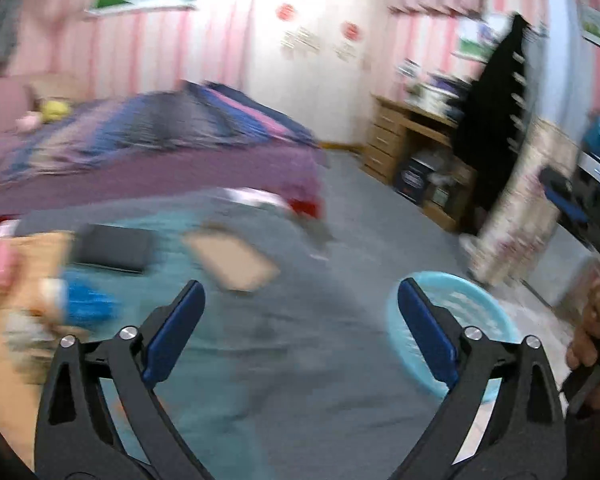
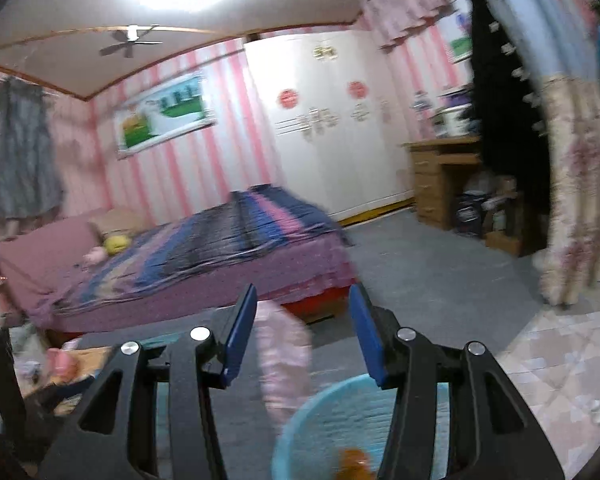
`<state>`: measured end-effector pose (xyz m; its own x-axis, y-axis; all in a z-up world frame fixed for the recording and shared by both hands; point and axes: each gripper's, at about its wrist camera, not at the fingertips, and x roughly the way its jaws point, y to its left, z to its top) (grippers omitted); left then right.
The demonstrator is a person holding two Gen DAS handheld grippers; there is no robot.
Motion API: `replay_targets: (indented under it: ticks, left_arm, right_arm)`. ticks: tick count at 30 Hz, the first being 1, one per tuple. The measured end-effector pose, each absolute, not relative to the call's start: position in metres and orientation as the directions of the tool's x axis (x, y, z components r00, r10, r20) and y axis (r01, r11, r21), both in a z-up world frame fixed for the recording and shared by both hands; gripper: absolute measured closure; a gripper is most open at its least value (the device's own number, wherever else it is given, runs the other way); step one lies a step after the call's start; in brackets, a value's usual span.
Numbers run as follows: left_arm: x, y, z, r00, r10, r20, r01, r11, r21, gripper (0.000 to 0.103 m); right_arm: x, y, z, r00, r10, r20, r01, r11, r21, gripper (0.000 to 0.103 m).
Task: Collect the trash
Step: 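Return both tools to the bed above the remaining trash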
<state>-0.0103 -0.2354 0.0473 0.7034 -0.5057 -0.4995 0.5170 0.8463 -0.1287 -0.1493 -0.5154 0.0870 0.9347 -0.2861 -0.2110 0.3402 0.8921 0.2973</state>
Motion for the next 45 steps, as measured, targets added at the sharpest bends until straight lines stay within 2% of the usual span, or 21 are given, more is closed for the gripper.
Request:
replay_targets:
  ticks: [3, 5, 7, 10, 13, 16, 23, 28, 45]
  left_arm:
    - [-0.003, -0.173, 0.054, 0.78, -0.411, -0.472, 0.41, 0.905, -0.111, 0.007]
    - [-0.001, -0.128, 0.052, 0.822, -0.35, -0.449, 0.332, 0.935, -0.121, 0.006]
    - [0.002, -0.092, 0.045, 0.849, -0.285, -0.445, 0.255, 0.958, -0.128, 0.006]
    - [0.009, -0.062, 0.04, 0.855, -0.246, -0.456, 0.211, 0.969, -0.127, 0.006]
    - [0.015, -0.037, 0.034, 0.857, -0.21, -0.47, 0.165, 0.977, -0.136, 0.006]
    - [0.017, -0.018, 0.033, 0.859, -0.201, -0.471, 0.143, 0.977, -0.156, 0.006]
    - [0.01, 0.008, 0.036, 0.886, -0.132, -0.444, 0.097, 0.99, -0.1, 0.006]
    - [0.011, 0.018, 0.035, 0.88, -0.148, -0.452, 0.089, 0.985, -0.149, 0.006]
    - [0.011, 0.011, 0.035, 0.886, -0.13, -0.445, 0.081, 0.989, -0.126, 0.006]
  right_arm:
    - [-0.125, -0.485, 0.081, 0.963, -0.172, -0.206, 0.234, 0.915, 0.329, 0.053]
    - [-0.104, -0.456, 0.07, 0.973, -0.101, -0.206, 0.17, 0.921, 0.35, 0.045]
    - [-0.082, -0.426, 0.056, 0.974, -0.026, -0.227, 0.107, 0.929, 0.353, 0.045]
    - [-0.059, -0.39, 0.041, 0.959, 0.02, -0.282, 0.071, 0.948, 0.309, 0.037]
    - [-0.039, -0.345, 0.028, 0.934, 0.063, -0.351, 0.024, 0.971, 0.238, 0.037]
    - [-0.035, -0.318, 0.026, 0.931, 0.074, -0.358, -0.006, 0.982, 0.187, 0.034]
    - [-0.027, -0.275, 0.017, 0.924, 0.079, -0.375, -0.022, 0.988, 0.154, 0.027]
    - [-0.022, -0.268, 0.018, 0.923, 0.094, -0.373, -0.04, 0.988, 0.151, 0.027]
    - [-0.023, -0.272, 0.019, 0.923, 0.098, -0.372, -0.041, 0.987, 0.158, 0.027]
